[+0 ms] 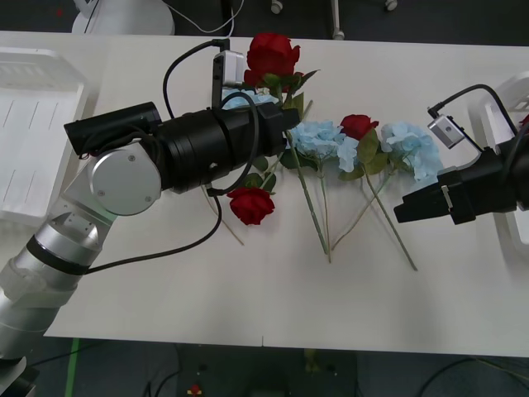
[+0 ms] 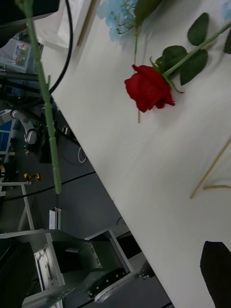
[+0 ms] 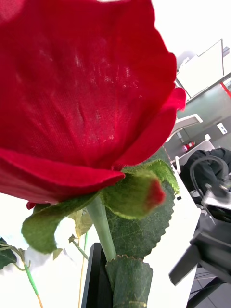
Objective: Put the red flowers into the right box and the blue flowers into the left box
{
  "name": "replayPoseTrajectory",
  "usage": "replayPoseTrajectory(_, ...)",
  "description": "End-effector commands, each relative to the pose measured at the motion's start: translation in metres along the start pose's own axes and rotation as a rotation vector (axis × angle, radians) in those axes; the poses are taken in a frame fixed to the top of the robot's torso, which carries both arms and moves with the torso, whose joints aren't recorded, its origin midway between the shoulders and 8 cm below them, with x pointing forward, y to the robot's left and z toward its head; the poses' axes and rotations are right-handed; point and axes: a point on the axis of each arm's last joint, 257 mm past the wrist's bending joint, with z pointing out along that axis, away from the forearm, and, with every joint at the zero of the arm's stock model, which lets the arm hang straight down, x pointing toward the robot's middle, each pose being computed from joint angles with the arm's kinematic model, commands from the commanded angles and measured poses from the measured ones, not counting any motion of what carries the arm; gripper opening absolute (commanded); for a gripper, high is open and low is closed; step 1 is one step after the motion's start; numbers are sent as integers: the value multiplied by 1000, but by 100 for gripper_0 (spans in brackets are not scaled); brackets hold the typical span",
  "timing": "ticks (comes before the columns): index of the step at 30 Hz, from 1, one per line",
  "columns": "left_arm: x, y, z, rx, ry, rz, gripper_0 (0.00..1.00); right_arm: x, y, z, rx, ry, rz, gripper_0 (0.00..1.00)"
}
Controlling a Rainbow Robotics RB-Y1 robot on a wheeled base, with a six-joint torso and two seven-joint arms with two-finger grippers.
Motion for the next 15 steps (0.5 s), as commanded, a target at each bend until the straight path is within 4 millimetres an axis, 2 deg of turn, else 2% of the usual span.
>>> replayPoseTrajectory(1, -28, -16, 9, 32, -36, 61, 0, -3, 39, 27, -82, -44, 20, 100)
replayPoseTrajectory(7, -28, -18, 10, 37, -37, 55, 0, 3, 50, 67, -98, -35, -4, 100)
replayPoseTrajectory(11, -28, -17, 9, 36, -36, 55, 0, -9, 53, 96, -100, -74, -8, 100)
replayPoseTrajectory(15, -28, -17, 9, 36, -36, 55, 0, -18, 62, 114, -113, -85, 11, 100)
